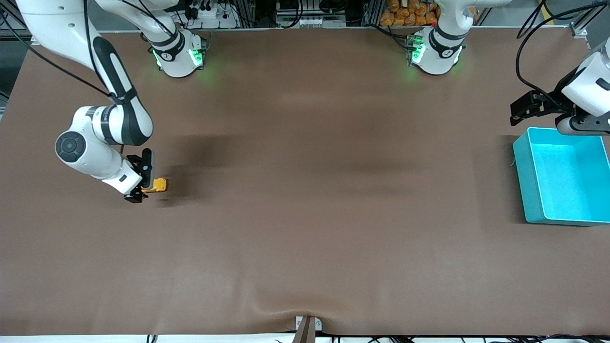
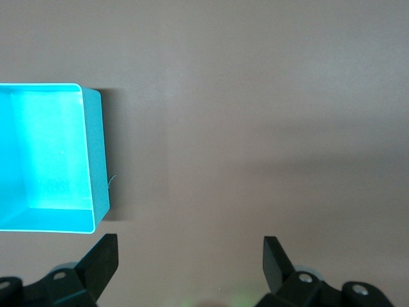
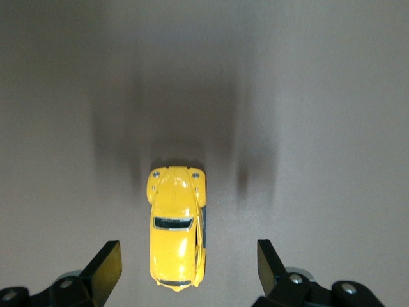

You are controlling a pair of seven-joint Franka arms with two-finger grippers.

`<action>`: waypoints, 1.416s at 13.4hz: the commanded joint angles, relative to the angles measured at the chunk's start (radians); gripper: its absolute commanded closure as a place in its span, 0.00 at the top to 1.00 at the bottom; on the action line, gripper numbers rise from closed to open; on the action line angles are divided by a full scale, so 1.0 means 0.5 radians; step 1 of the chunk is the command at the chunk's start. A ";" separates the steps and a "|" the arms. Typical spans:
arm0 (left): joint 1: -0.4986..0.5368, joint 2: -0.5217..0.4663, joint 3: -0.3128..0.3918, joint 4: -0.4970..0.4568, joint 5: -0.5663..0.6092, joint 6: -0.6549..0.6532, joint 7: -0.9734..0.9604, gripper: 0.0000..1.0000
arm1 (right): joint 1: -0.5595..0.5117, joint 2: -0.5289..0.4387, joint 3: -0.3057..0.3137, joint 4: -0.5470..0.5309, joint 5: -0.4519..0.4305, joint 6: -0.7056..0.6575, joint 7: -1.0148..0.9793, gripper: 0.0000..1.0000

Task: Wind and store yellow beetle car
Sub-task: 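Close the right gripper on the yellow car's body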

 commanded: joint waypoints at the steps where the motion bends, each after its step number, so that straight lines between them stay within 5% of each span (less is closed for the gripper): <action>1: -0.001 -0.024 -0.004 -0.019 0.044 -0.022 -0.002 1.00 | -0.034 0.018 0.016 0.001 -0.031 0.021 -0.027 0.88; 12: -0.001 -0.024 -0.004 -0.025 0.044 -0.022 -0.002 1.00 | -0.059 0.073 0.019 -0.094 -0.031 0.174 -0.030 0.76; 19: -0.001 -0.021 -0.004 -0.025 0.044 -0.022 -0.018 1.00 | -0.047 0.095 0.022 -0.103 -0.031 0.205 -0.030 0.39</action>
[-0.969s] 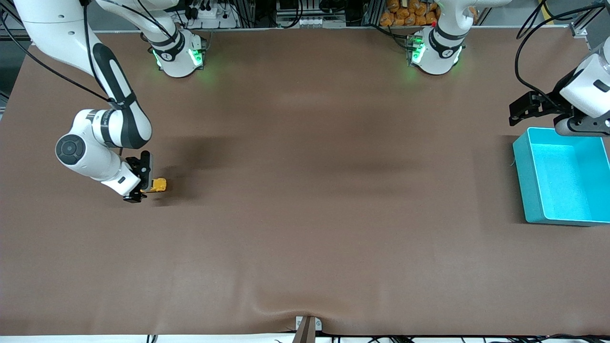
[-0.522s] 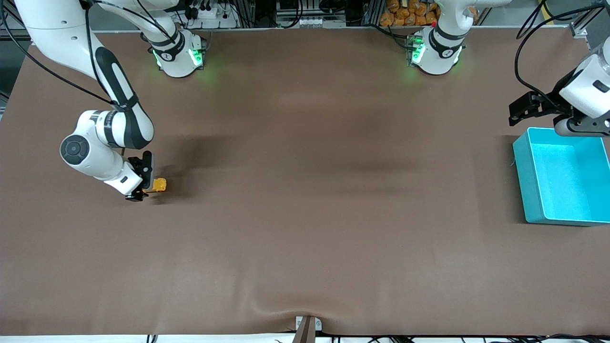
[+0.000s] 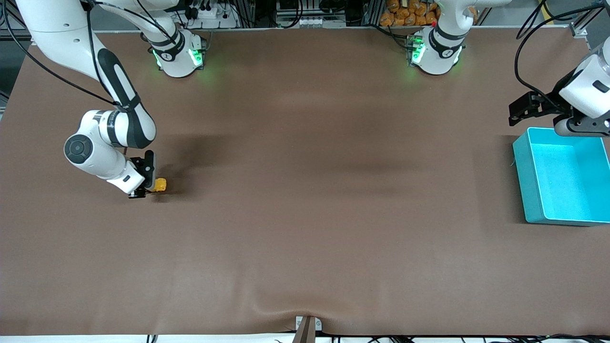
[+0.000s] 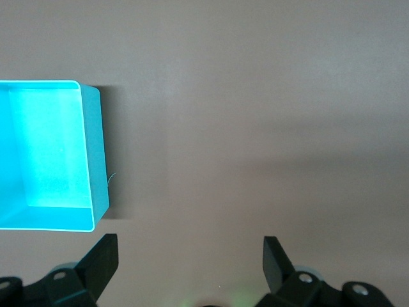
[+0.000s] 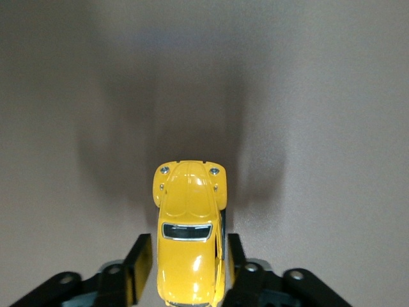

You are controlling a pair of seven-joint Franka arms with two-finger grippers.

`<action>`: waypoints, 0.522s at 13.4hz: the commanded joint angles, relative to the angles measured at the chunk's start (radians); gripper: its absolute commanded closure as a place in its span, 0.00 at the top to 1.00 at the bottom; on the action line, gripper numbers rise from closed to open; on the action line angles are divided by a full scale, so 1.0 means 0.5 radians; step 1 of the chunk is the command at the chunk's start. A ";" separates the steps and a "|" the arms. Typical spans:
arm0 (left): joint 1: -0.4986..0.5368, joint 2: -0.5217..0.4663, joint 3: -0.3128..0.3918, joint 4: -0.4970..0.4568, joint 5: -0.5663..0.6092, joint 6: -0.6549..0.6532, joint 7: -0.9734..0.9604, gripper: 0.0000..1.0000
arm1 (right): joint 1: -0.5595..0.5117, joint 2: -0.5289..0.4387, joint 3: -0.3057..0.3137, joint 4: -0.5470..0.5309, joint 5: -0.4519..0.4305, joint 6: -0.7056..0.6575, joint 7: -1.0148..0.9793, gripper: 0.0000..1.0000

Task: Wind and store yellow beetle car
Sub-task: 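Close the right gripper on the yellow car's body, then press the car down and drag it backward with the right gripper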

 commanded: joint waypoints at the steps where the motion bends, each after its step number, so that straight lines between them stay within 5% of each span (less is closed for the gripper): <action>1: -0.001 -0.021 -0.004 -0.010 0.044 -0.021 -0.018 1.00 | -0.021 0.010 0.016 -0.012 -0.031 0.045 -0.017 0.35; 7: -0.001 -0.021 -0.004 -0.010 0.044 -0.021 -0.008 1.00 | -0.070 0.050 0.019 -0.009 -0.028 0.057 -0.017 0.25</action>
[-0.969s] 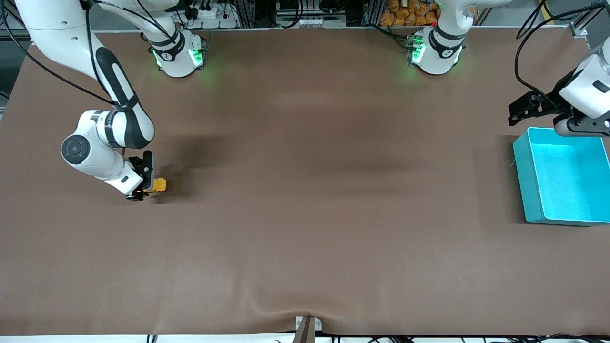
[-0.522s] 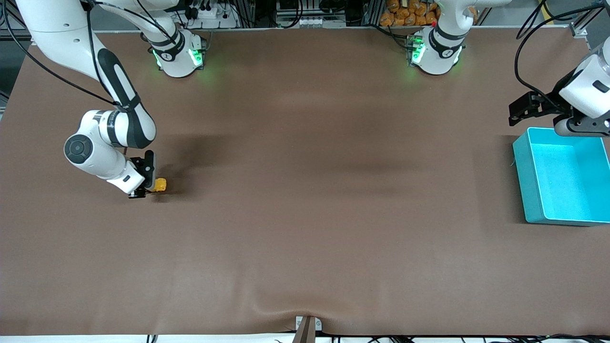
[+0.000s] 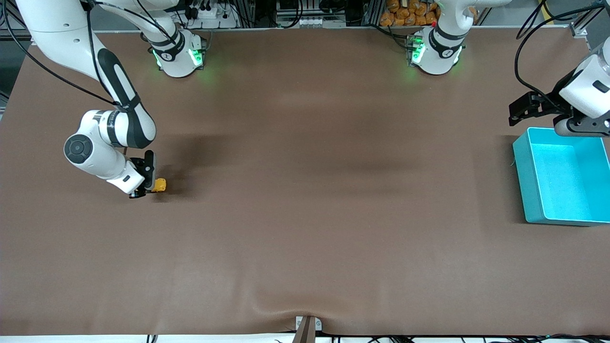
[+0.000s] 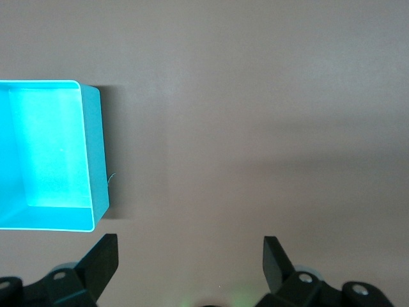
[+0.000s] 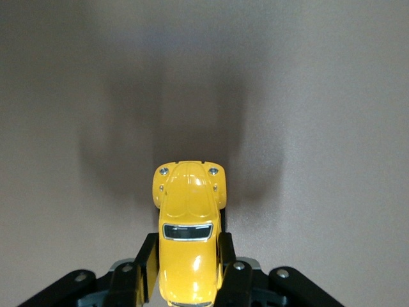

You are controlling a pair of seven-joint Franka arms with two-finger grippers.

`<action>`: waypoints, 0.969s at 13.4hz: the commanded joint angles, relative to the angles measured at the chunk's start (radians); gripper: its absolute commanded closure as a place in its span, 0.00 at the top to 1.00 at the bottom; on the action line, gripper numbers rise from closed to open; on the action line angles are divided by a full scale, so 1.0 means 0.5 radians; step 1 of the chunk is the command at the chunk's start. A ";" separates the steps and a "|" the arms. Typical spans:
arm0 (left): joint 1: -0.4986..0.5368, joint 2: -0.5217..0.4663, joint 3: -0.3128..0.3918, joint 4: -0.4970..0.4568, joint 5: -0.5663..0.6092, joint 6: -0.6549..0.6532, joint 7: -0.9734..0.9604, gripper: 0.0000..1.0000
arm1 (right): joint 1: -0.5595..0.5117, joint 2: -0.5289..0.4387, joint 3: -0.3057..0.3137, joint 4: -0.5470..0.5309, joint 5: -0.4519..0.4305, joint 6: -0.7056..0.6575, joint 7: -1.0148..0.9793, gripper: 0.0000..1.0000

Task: Wind and store yellow beetle car
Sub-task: 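Press the car down and drag it backward with the right gripper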

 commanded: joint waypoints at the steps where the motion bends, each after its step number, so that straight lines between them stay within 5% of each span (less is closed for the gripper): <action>1: -0.002 -0.024 -0.004 -0.009 0.044 -0.021 -0.027 1.00 | -0.078 0.056 0.023 -0.010 -0.028 0.051 -0.017 0.25; 13: -0.002 -0.024 -0.004 -0.012 0.044 -0.021 -0.116 1.00 | -0.237 0.117 0.023 0.058 -0.025 0.051 -0.062 0.25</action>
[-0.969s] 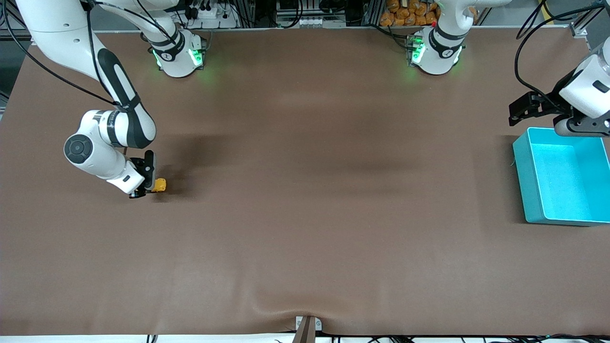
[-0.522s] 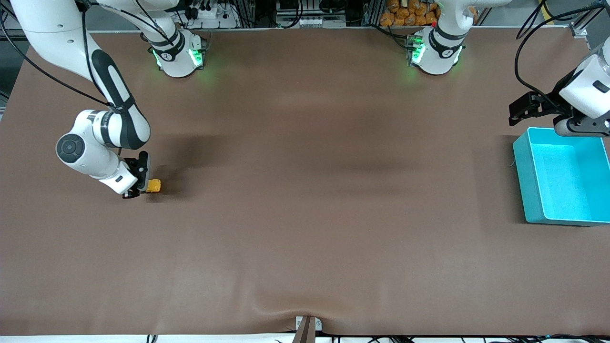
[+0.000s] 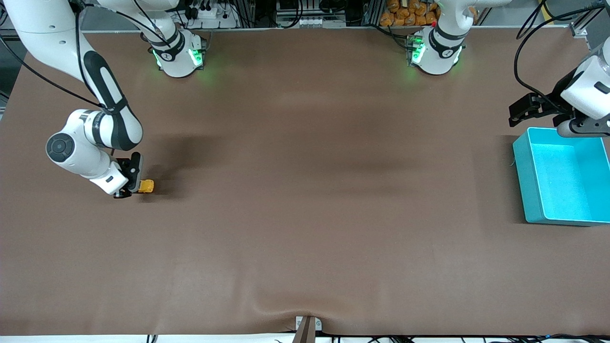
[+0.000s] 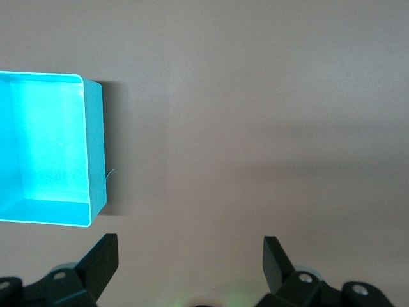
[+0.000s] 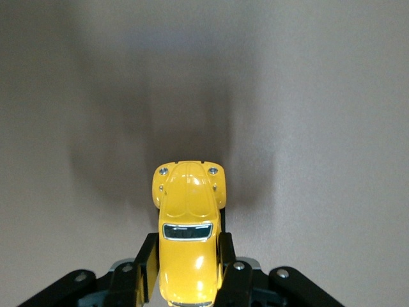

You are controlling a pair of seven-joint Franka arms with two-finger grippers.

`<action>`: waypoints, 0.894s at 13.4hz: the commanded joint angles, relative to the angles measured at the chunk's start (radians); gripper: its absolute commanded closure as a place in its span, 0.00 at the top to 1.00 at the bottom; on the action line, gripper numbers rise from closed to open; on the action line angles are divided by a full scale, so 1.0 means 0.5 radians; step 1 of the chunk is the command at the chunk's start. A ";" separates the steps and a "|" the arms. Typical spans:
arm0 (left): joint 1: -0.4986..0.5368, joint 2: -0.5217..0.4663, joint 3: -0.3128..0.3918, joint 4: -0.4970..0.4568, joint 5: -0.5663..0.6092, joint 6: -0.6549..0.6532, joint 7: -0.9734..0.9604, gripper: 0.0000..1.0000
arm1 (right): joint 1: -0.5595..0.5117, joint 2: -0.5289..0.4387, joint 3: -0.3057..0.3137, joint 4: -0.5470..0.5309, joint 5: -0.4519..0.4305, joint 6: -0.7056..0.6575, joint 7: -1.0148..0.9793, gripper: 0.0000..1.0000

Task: Wind and store yellow beetle car
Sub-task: 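Press the car down and drag it backward with the right gripper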

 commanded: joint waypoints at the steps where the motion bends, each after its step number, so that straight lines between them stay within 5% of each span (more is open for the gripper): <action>1: -0.002 -0.024 -0.004 -0.011 0.041 -0.021 -0.015 1.00 | -0.088 0.113 0.025 0.062 -0.025 0.014 -0.071 0.25; 12: 0.001 -0.024 0.024 -0.008 -0.020 -0.003 0.040 1.00 | -0.230 0.159 0.025 0.139 -0.022 0.007 -0.221 0.25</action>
